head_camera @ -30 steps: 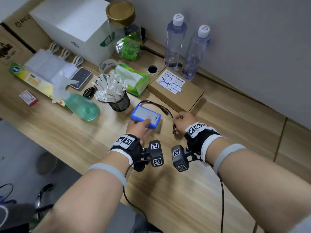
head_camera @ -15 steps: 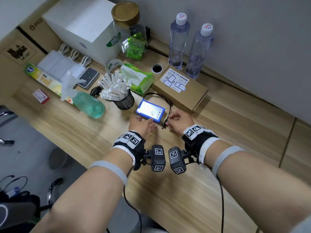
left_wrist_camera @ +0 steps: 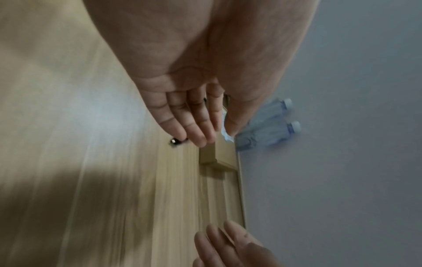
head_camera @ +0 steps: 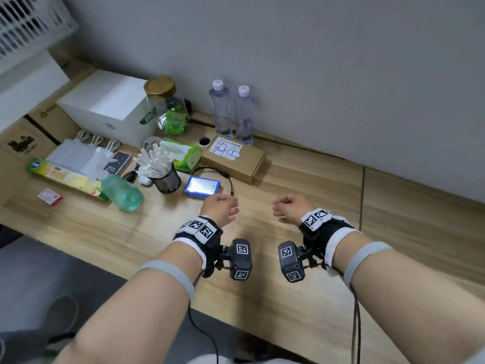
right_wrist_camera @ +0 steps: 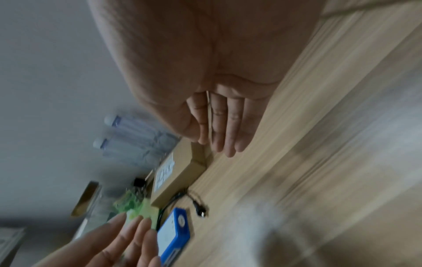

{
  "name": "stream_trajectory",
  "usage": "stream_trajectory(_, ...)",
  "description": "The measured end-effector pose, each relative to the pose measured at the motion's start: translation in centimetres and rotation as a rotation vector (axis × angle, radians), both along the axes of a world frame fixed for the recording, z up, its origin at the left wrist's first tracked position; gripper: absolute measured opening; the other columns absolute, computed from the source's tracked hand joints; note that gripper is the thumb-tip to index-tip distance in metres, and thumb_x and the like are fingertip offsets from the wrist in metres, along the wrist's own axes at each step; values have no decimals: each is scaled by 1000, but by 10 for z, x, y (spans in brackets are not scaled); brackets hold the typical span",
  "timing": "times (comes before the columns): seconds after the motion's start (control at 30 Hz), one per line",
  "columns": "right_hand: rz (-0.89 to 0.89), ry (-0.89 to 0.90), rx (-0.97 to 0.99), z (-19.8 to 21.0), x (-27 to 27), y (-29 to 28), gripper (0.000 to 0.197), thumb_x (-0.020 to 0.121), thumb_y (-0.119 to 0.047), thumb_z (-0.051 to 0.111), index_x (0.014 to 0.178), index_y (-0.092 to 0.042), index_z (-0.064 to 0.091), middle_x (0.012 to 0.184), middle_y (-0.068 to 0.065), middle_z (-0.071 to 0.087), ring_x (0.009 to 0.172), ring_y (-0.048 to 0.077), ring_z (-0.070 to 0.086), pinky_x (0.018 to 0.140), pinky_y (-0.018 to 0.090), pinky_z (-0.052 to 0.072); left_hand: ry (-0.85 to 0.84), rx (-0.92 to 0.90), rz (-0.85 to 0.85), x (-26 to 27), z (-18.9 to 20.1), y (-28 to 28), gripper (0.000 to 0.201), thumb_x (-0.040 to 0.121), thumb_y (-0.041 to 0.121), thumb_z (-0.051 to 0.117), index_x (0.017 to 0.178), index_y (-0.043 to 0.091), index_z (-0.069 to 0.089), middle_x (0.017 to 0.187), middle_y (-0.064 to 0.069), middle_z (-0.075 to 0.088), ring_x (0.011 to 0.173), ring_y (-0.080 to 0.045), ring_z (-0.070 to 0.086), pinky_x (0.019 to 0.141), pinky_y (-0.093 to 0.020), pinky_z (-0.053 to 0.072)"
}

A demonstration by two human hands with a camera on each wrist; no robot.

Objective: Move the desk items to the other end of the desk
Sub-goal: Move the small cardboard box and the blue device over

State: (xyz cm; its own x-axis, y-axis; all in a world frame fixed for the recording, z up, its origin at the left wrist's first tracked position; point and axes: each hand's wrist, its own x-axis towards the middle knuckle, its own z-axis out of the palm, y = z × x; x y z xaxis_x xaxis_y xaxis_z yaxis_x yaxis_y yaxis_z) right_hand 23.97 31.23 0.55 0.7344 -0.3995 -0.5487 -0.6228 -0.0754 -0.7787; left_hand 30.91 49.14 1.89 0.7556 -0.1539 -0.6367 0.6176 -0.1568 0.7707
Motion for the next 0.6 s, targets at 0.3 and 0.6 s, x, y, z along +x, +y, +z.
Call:
stream_trajectory(0.3, -353, -10, 0, 51, -204, -49, 10, 94, -5, 54, 95, -12, 61, 98, 11, 67, 80, 17, 65, 68, 26, 54, -51, -72, -378, -132, 33, -85, 7, 99, 13, 52, 96, 9, 58, 82, -4, 61, 66, -13, 57, 61, -24, 44)
stream_trajectory(0.6, -686, -45, 32, 50, -393, -116, 13, 96, -3, 47, 98, -11, 57, 83, 7, 63, 66, 16, 62, 53, 22, 47, -112, -80, -753, -281, 52, -190, 31, 99, 29, 52, 73, 15, 63, 64, 1, 57, 63, -15, 57, 68, -27, 44)
